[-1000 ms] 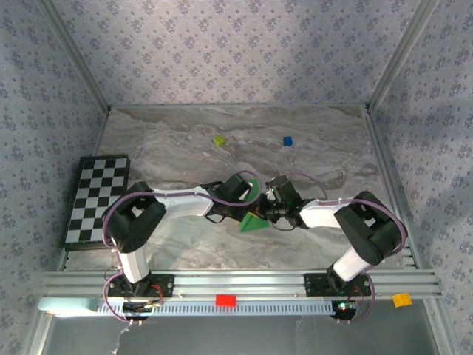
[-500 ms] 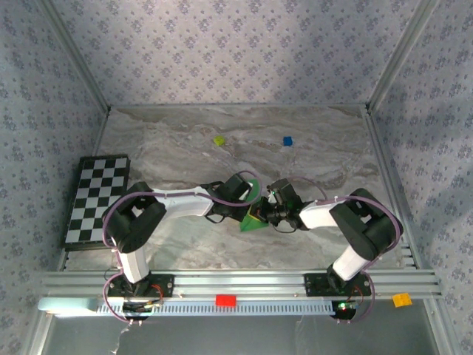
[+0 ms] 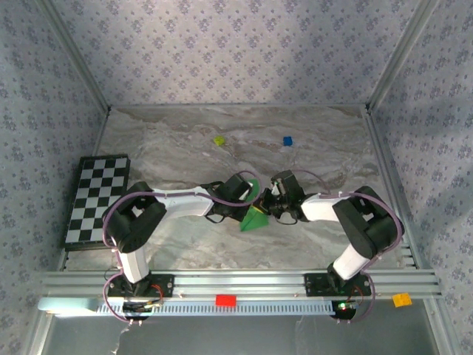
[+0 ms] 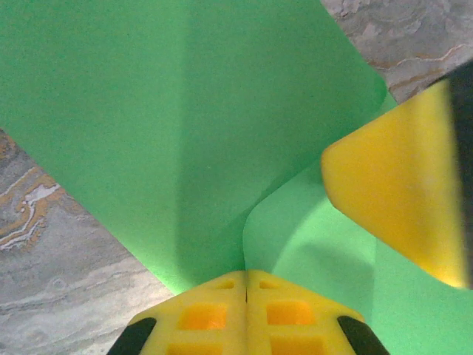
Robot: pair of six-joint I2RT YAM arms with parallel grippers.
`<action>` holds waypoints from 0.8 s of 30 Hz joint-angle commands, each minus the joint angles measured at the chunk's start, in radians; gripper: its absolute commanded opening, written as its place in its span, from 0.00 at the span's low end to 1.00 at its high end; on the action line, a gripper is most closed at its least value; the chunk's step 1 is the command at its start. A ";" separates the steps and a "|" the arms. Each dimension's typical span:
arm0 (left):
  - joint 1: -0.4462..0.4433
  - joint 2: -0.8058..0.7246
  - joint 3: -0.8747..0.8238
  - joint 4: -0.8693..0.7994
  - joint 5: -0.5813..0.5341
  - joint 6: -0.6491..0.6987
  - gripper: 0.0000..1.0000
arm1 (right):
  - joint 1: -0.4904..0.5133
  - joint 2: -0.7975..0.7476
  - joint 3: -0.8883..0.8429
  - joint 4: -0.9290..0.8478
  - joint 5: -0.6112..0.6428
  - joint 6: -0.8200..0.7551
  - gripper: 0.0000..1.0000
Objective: Fold a paper plane with a square sheet of paper (pick it up from the middle)
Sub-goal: Fold the triangle a second time at the center of the table.
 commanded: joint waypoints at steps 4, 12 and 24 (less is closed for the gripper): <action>0.006 0.054 -0.003 -0.056 -0.009 0.023 0.00 | -0.010 0.024 -0.004 -0.105 0.062 0.031 0.00; 0.006 0.051 0.013 -0.074 -0.013 0.034 0.00 | -0.037 -0.046 0.066 -0.111 -0.018 -0.030 0.01; 0.005 0.051 0.010 -0.073 -0.017 0.029 0.00 | -0.106 0.024 -0.024 -0.083 0.067 0.027 0.00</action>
